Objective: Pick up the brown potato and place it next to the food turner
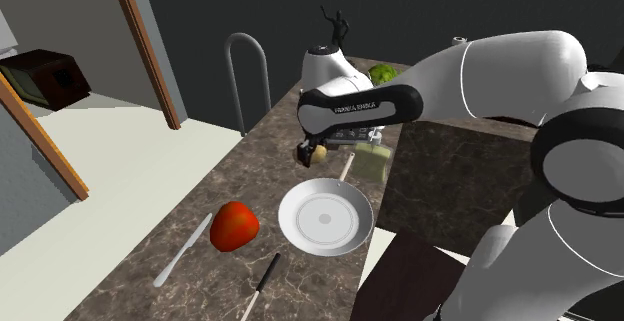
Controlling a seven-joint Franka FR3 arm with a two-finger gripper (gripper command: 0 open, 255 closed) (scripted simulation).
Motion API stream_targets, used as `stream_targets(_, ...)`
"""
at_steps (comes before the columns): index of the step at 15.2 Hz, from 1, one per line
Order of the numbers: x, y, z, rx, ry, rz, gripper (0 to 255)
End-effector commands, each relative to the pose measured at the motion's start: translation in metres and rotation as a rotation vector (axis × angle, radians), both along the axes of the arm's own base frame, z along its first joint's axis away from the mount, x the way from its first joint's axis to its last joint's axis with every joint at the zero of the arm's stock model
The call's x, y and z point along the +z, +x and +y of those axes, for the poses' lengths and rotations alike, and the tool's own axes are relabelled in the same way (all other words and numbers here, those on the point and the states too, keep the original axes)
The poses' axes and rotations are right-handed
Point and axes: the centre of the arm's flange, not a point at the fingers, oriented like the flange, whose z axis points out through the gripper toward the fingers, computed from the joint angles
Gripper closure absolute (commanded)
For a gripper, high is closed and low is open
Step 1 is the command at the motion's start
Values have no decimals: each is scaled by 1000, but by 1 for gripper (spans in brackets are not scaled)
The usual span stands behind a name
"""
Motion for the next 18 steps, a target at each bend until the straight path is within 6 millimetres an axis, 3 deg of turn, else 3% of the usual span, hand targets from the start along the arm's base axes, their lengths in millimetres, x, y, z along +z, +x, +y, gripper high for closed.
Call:
stream_targets(1,-2,-17,20,-1,0,0,255)
stream_targets(18,-1,-168,186,-1,0,0,255)
